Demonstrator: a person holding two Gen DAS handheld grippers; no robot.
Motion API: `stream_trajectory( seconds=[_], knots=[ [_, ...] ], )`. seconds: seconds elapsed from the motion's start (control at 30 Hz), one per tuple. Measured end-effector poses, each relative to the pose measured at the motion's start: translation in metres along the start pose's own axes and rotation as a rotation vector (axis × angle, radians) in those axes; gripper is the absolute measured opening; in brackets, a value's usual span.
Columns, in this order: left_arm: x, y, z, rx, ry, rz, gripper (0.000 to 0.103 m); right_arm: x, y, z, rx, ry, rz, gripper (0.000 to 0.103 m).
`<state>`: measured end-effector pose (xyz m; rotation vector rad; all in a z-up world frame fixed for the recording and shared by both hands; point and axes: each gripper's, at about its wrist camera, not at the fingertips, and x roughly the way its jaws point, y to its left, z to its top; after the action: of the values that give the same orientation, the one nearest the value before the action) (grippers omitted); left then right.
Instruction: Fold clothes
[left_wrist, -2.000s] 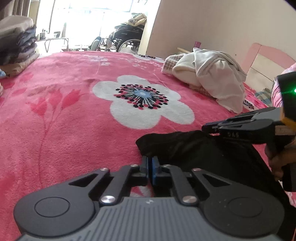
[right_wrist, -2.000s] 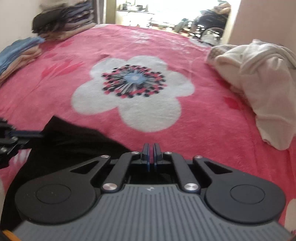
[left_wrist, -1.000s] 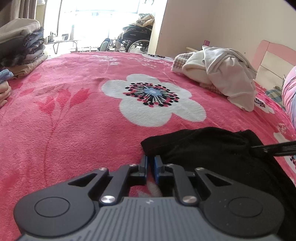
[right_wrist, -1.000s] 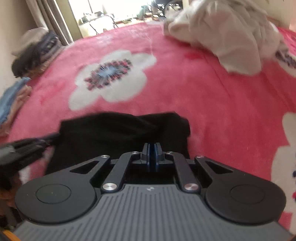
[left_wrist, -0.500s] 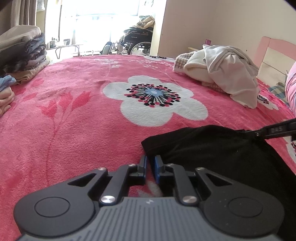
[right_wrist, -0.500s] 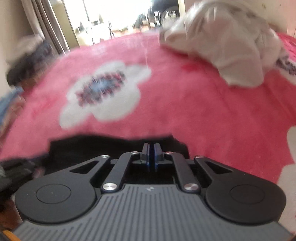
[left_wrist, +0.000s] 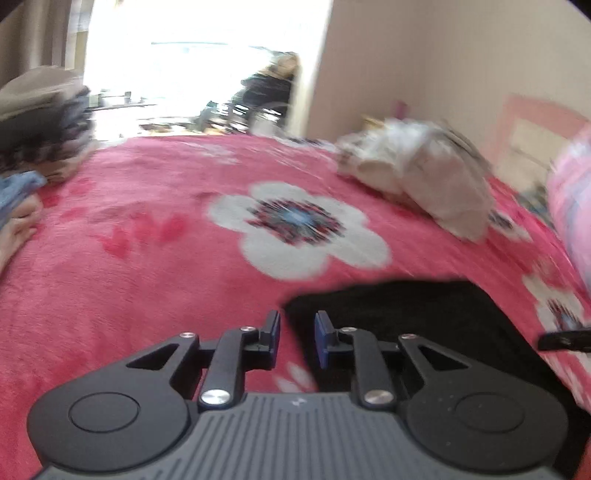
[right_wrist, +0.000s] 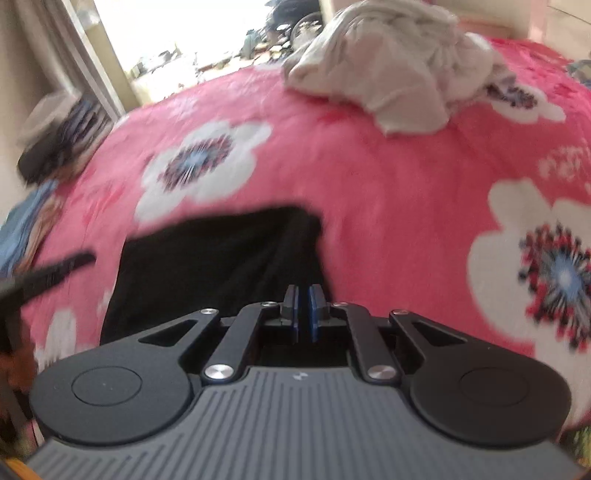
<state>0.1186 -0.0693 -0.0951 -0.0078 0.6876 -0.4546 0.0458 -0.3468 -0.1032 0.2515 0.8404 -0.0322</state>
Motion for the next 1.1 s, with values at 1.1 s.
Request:
stream_trajectory(
  seconds=[1.1],
  knots=[
    [0.0, -0.041, -0.039, 0.085, 0.073, -0.022, 0.025, 0.047, -0.022, 0.014, 0.076, -0.073, -0.056, 0.005]
  ],
)
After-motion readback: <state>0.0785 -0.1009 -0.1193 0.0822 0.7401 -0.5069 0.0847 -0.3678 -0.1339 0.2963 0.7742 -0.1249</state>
